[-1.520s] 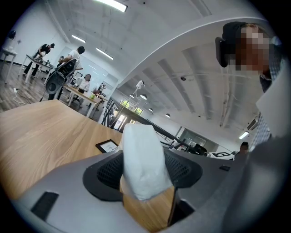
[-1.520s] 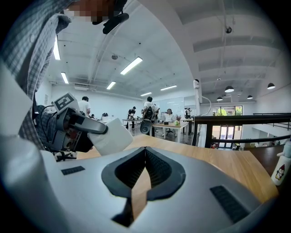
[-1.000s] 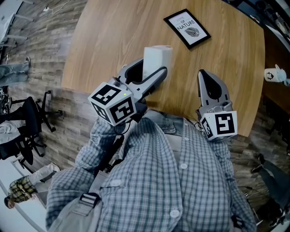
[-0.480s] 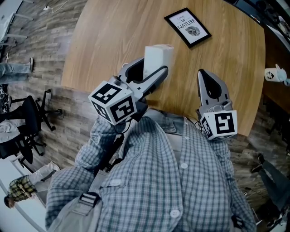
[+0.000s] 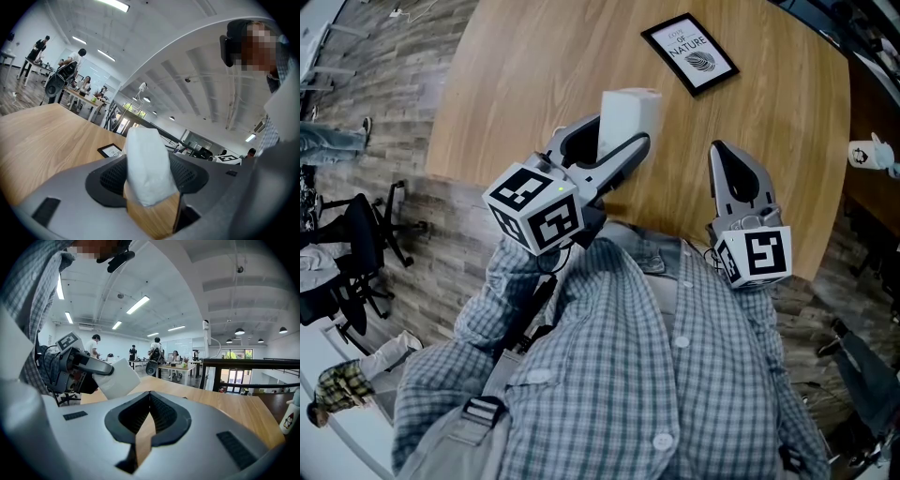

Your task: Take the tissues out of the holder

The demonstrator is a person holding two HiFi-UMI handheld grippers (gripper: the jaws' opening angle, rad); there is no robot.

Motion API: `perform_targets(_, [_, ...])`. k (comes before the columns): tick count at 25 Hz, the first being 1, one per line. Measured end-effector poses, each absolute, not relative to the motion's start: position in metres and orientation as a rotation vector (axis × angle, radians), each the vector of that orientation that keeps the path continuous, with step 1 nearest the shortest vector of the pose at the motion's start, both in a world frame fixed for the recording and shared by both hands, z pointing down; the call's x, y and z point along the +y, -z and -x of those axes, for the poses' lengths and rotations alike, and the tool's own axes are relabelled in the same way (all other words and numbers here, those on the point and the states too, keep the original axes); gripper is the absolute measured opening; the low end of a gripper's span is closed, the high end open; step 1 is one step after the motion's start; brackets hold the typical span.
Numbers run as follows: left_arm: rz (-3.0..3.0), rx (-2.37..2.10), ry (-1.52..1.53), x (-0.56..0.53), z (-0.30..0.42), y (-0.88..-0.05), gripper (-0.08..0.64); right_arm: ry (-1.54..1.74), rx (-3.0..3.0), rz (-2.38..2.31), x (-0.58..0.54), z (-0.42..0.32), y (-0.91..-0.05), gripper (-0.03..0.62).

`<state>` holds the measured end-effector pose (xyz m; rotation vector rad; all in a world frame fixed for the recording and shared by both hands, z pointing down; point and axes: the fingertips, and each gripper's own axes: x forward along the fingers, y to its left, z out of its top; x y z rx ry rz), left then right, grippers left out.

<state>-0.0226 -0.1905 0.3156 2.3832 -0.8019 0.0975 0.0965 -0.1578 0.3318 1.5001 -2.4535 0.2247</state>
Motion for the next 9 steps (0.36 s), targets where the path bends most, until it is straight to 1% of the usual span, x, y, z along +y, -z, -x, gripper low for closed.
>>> perform_targets(9, [-2.375, -0.813, -0.098, -0.1878, 0.0247, -0.3184, 0.282, -0.224, -2.456, -1.49, -0.1569, -0.0963, -0.3343, 0.011])
